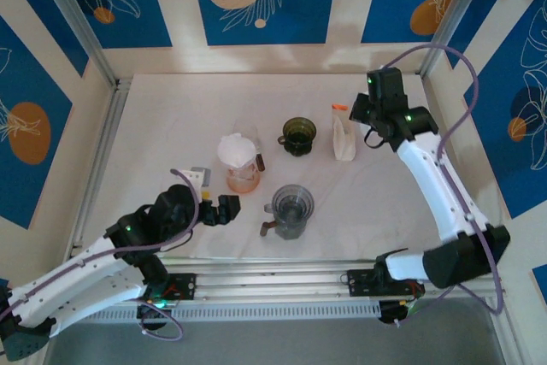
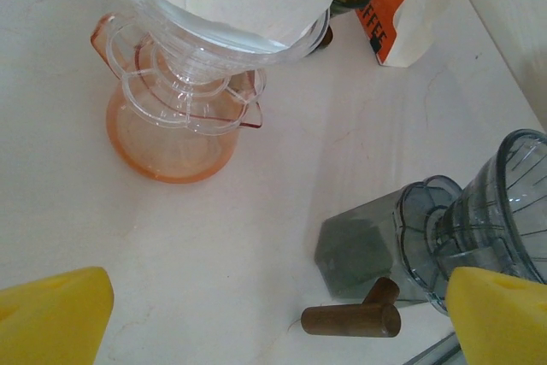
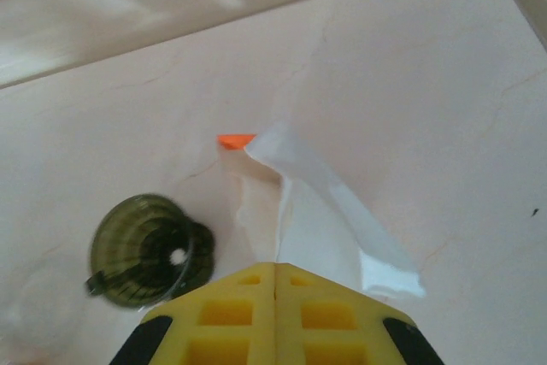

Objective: Place the coffee filter in the dripper

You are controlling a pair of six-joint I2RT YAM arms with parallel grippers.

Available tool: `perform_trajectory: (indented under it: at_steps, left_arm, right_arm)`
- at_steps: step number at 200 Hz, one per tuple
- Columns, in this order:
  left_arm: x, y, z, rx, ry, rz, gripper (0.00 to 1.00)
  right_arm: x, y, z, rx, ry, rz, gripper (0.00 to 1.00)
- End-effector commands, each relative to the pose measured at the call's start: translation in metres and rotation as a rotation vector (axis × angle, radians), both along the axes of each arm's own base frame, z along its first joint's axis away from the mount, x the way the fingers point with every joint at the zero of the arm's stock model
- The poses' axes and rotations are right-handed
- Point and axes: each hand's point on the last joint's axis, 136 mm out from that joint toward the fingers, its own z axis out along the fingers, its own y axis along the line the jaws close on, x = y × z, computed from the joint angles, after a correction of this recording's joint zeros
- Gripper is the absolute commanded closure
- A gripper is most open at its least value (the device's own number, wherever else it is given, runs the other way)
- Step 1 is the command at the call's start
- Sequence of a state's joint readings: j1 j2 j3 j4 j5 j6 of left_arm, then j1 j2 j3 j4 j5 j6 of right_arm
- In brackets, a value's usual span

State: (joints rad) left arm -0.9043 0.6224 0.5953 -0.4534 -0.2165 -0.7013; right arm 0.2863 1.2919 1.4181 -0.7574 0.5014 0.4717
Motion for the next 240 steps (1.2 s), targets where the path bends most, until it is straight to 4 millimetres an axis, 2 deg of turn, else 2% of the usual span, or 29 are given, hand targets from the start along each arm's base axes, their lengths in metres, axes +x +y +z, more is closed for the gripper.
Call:
perform_trajectory:
  at_steps: [1,65,82,104,138,171,199,240]
  left_arm:
    - [-0.001,0.006,0.004,-0.021,0.003,0.021,0.0]
    - [-0.005,0.014,0.005,-0.01,0.008,0.034,0.0]
    - [-0.005,0.017,0.006,-0.007,0.0,0.04,0.0]
    - [-0.005,0.018,0.008,-0.008,-0.003,0.043,0.0]
    - [-0.005,0.014,0.01,-0.014,0.002,0.03,0.0]
    - [-0.005,0.013,0.012,-0.017,-0.001,0.025,0.0]
    - [-0.005,0.009,0.016,-0.025,-0.003,0.01,0.0]
    - [-0.004,0.001,0.017,-0.019,0.006,-0.015,0.0]
  right_arm:
    - [-0.041,0.022,-0.001,0.03,0.039,0.123,1.0]
    - [-0.177,0.098,0.003,0.162,0.167,0.507,1.0]
    - [-0.203,0.112,0.0,0.171,0.201,0.579,1.0]
    - [-0.225,0.127,-0.01,0.153,0.25,0.649,1.0]
    - [-0.234,0.137,-0.021,0.067,0.326,0.672,1.0]
    - [-0.237,0.144,-0.022,0.033,0.393,0.689,1.0]
    - [-0.232,0.148,-0.024,-0.01,0.448,0.699,1.0]
    - [-0.221,0.171,-0.03,-0.031,0.5,0.76,1.0]
